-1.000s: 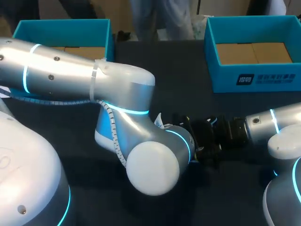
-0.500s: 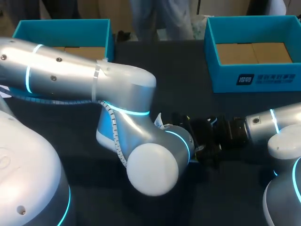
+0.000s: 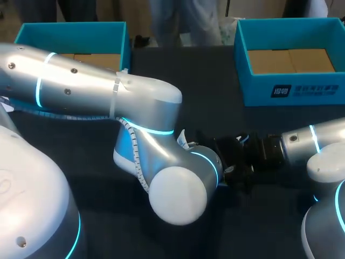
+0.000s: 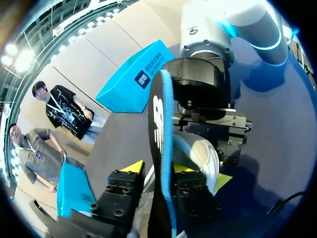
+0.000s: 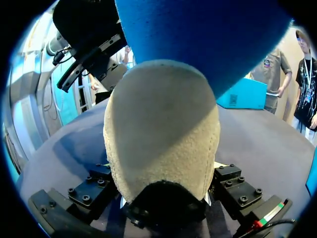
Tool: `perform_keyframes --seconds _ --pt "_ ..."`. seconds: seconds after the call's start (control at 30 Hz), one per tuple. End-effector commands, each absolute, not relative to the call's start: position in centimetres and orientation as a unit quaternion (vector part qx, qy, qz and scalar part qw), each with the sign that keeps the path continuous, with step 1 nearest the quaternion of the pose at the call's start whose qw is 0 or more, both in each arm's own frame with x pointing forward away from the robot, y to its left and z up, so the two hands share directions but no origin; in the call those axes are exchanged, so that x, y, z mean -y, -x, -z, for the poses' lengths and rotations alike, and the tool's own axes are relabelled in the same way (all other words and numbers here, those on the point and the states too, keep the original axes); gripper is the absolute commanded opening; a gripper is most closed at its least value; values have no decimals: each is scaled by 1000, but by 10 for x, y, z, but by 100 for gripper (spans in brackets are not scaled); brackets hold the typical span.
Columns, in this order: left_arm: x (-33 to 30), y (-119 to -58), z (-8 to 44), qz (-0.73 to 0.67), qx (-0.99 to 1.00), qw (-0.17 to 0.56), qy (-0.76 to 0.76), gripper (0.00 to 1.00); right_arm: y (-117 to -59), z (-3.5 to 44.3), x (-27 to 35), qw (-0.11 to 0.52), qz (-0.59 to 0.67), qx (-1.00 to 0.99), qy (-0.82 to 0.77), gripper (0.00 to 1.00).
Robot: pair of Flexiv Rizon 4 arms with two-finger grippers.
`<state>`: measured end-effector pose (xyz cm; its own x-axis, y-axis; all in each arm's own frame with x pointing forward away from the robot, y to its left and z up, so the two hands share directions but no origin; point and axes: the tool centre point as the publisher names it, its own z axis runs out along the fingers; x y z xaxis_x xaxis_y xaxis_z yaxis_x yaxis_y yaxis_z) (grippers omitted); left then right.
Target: Take the shoe out of the shoebox, open the shoe tongue, remove and reinsert the insole, then place the shoe into the shoebox
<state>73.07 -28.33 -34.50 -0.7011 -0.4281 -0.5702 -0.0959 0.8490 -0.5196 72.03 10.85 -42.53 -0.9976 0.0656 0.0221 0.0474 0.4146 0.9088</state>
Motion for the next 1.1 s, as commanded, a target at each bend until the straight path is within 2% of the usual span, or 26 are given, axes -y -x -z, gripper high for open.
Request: perform_keyframes --seconds 0.03,0.07,0.1,0.47,0.63,1.1 --pt "288 -728 347 228 -892 359 151 11 -722 428 -111 8 -538 -842 -34 0" --pt "288 -728 348 227 -892 359 152 2 -722 428 -111 8 -538 -842 -34 0" --pt "288 -728 348 228 -893 358 152 0 -722 428 -111 8 -538 -842 -34 0" --pt "286 -719 314 266 -889 339 156 0 -722 428 -111 8 -538 -842 -34 0" --pt "291 -714 284 296 -878 339 160 0 -722 428 -111 8 -538 -842 -34 0" --pt "313 -721 202 359 -880 280 131 0 -722 428 -111 8 -538 -842 -34 0"
